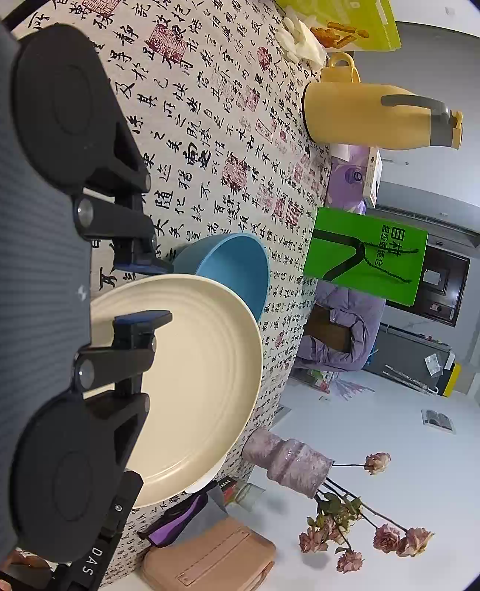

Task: Organize plates and bowls
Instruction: 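Carry the held cream plate toward the plate stack beside the blue bowl with both grippers, then lower the held cream plate onto the stacked cream plates with both grippers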

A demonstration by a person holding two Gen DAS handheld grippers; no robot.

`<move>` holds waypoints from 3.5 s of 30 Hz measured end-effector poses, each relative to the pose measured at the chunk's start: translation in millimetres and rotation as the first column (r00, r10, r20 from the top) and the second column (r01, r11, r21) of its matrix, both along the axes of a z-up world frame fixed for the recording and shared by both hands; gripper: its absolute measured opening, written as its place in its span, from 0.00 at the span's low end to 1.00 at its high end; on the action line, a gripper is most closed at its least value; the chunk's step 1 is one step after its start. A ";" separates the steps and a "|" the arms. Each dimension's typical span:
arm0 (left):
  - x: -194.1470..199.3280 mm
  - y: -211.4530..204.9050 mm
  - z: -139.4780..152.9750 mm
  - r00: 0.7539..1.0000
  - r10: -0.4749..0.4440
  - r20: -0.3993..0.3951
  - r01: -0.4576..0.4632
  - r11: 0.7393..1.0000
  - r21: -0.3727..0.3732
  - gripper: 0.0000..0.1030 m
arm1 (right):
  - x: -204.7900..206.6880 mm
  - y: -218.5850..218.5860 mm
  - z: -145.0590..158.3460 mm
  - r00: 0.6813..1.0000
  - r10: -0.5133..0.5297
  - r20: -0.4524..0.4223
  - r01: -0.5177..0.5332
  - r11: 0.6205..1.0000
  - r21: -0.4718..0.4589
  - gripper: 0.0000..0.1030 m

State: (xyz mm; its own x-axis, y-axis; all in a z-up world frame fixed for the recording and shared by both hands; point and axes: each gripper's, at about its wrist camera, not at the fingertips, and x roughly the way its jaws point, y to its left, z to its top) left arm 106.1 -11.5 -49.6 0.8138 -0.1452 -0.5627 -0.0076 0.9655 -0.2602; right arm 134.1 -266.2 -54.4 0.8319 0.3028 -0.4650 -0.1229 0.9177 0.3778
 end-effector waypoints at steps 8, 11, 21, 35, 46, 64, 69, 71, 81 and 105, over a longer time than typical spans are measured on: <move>-2.9 -5.6 -5.5 1.000 -0.020 -0.009 0.020 1.000 0.006 0.20 | -4.4 -5.6 -4.0 1.000 -0.007 -0.007 0.007 1.000 -0.001 0.14; -3.6 -8.6 -7.9 1.000 -0.028 -0.014 0.028 1.000 0.010 0.20 | -6.4 -8.4 -7.0 1.000 -0.012 -0.013 0.012 1.000 -0.001 0.14; -4.8 -14.7 -16.2 0.998 -0.051 -0.034 0.052 0.998 0.026 0.20 | -11.9 -15.8 -13.8 0.999 -0.023 -0.025 0.023 1.000 0.000 0.14; -8.5 -23.7 -25.9 0.995 -0.080 -0.053 0.083 0.995 0.048 0.20 | -19.3 -21.8 -25.3 0.998 -0.035 -0.049 0.034 0.999 -0.014 0.14; -12.1 -29.7 -33.3 0.994 -0.095 -0.062 0.099 0.993 0.071 0.20 | -22.8 -24.7 -34.8 0.996 -0.043 -0.076 0.041 0.999 -0.027 0.14; -10.4 -38.9 -48.6 0.993 -0.099 -0.071 0.108 0.984 0.141 0.20 | -21.0 -20.3 -45.3 0.995 -0.045 -0.086 0.038 0.996 -0.081 0.14; -10.0 -40.0 -50.8 0.993 -0.096 -0.066 0.105 0.982 0.156 0.20 | -21.1 -15.5 -45.1 0.996 -0.040 -0.077 0.031 0.993 -0.115 0.14; -10.0 -40.4 -51.2 0.993 -0.097 -0.062 0.105 0.981 0.163 0.20 | -21.6 -13.3 -45.0 0.997 -0.040 -0.072 0.030 0.990 -0.135 0.14; -10.5 -42.1 -53.9 0.994 -0.098 -0.048 0.106 0.977 0.186 0.20 | -20.8 -2.6 -45.3 0.998 -0.036 -0.051 0.023 0.973 -0.228 0.14; -11.9 -50.7 -54.5 0.991 -0.103 -0.082 0.121 0.960 0.251 0.20 | -24.3 8.6 -40.0 0.998 -0.040 -0.051 0.021 0.944 -0.329 0.18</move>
